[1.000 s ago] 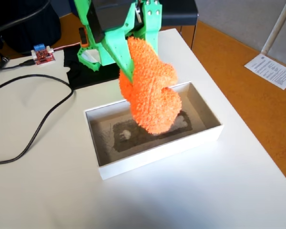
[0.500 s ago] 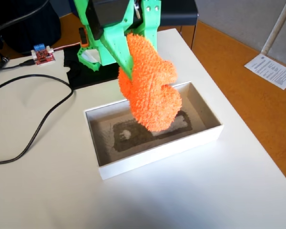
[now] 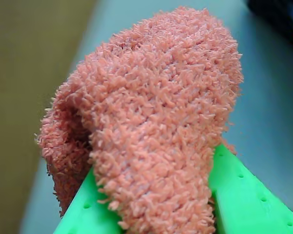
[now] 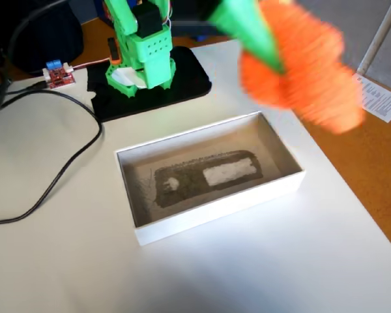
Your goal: Remove orange objects from table
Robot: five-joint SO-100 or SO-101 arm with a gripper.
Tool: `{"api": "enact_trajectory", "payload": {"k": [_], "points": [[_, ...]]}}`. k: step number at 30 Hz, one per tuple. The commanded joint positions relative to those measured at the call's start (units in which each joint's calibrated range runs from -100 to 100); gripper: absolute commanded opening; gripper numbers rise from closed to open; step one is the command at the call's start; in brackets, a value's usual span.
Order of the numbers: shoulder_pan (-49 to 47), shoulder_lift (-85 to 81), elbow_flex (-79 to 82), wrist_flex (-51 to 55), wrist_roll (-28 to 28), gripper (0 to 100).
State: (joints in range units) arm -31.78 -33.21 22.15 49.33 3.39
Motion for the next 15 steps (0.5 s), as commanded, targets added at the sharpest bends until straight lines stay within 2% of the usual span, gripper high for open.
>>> {"api": "enact_trajectory", "payload": {"k": [1,6,11,12,13,14,15], "points": [[-15.88,4.8,-11.2,-10.38,4.05,0],[-31.11,7.74,-7.23,-27.24,9.82,0],[-34.95,10.68,-4.42,-32.67,12.21,5],[-34.95,11.1,-3.65,-34.13,12.65,9],[-34.95,11.52,-2.87,-36.24,12.45,20],[-34.44,12.02,-1.61,-38.75,13.19,46],[-34.36,12.02,-1.42,-38.91,13.53,46]]}}
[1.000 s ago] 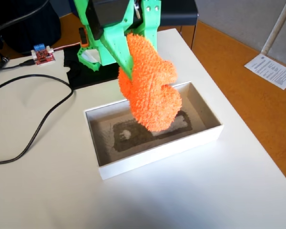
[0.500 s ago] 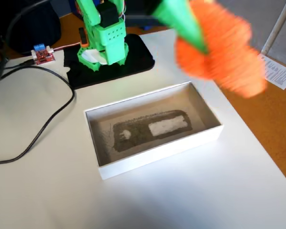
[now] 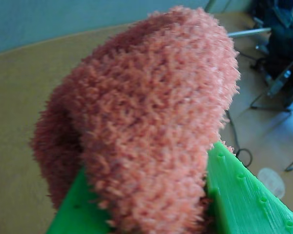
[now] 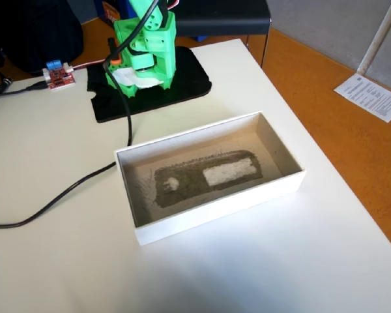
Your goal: Remove orange objects from table
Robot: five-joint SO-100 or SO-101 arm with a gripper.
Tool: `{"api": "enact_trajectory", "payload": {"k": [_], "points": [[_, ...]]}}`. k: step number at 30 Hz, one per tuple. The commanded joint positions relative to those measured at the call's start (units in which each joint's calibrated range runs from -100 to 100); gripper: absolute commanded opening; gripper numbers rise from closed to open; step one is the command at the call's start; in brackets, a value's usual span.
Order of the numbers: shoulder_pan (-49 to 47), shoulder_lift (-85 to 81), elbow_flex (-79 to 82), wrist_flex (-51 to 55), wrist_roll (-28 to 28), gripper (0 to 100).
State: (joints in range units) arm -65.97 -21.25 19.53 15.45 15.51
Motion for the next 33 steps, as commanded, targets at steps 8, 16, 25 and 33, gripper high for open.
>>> {"api": "enact_trajectory", "payload": {"k": [8,16,25,33], "points": [[0.79,-0.53,3.63,-9.41,1.76,46],[11.88,-5.56,9.64,-7.3,-4.25,46],[56.03,-35.53,39.77,19.13,-10.01,46],[68.96,-77.41,60.6,62.99,-11.38,46]]}}
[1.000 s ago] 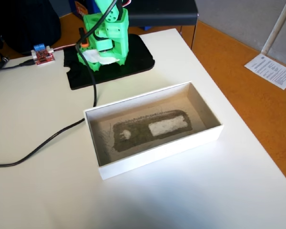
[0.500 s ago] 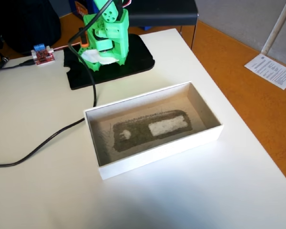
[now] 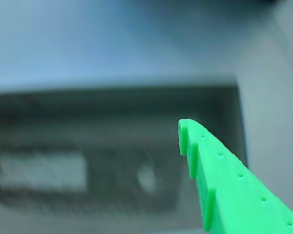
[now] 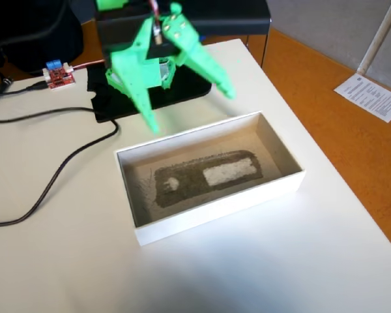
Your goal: Remove orange objects from table
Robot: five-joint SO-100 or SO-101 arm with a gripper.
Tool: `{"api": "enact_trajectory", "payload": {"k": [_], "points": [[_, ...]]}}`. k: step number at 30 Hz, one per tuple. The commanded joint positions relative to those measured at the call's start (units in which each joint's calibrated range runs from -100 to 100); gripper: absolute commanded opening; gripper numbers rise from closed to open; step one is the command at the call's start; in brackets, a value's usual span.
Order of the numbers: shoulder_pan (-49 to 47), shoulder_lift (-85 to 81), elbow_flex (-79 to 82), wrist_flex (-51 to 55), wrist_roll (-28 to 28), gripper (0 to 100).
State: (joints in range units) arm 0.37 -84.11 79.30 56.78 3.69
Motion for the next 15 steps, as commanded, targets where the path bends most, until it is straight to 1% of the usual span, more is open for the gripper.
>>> {"api": "enact_trajectory", "payload": {"k": [1,5,6,7,8,10,12,15], "points": [[2.7,-14.55,1.23,24.65,-0.98,46],[3.22,-14.55,10.63,24.57,-1.66,46],[3.73,-14.55,14.11,22.55,-6.15,46],[4.7,-14.55,18.18,20.36,-7.47,46],[6.03,-14.47,20.41,18.98,-5.96,46],[3.73,-14.38,20.31,20.03,-10.06,46],[1.59,-14.38,20.31,20.03,-11.72,46],[-0.41,-14.38,20.31,20.03,-12.36,46]]}}
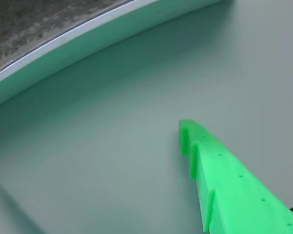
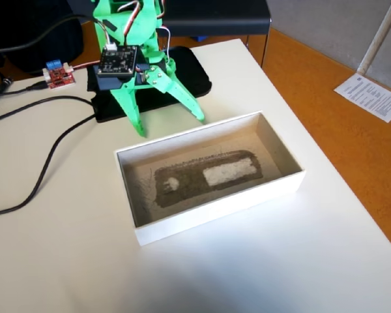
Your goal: Remove orange objects from table
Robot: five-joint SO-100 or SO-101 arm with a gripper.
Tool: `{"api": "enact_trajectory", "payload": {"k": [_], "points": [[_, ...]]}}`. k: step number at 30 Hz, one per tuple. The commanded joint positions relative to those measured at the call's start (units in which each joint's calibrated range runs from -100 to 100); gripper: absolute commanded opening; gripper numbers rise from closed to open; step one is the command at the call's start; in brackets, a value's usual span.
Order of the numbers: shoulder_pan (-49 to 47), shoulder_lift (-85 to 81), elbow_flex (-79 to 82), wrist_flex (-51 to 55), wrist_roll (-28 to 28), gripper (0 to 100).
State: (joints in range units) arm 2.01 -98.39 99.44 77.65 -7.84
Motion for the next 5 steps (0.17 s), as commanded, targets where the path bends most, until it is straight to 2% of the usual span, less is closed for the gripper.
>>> {"api": "enact_trajectory", "payload": {"k": [1,5], "points": [[-2.12,-0.1,0.17,-0.83,-0.83,46],[-1.68,-0.1,0.17,-0.83,-0.54,46]]}}
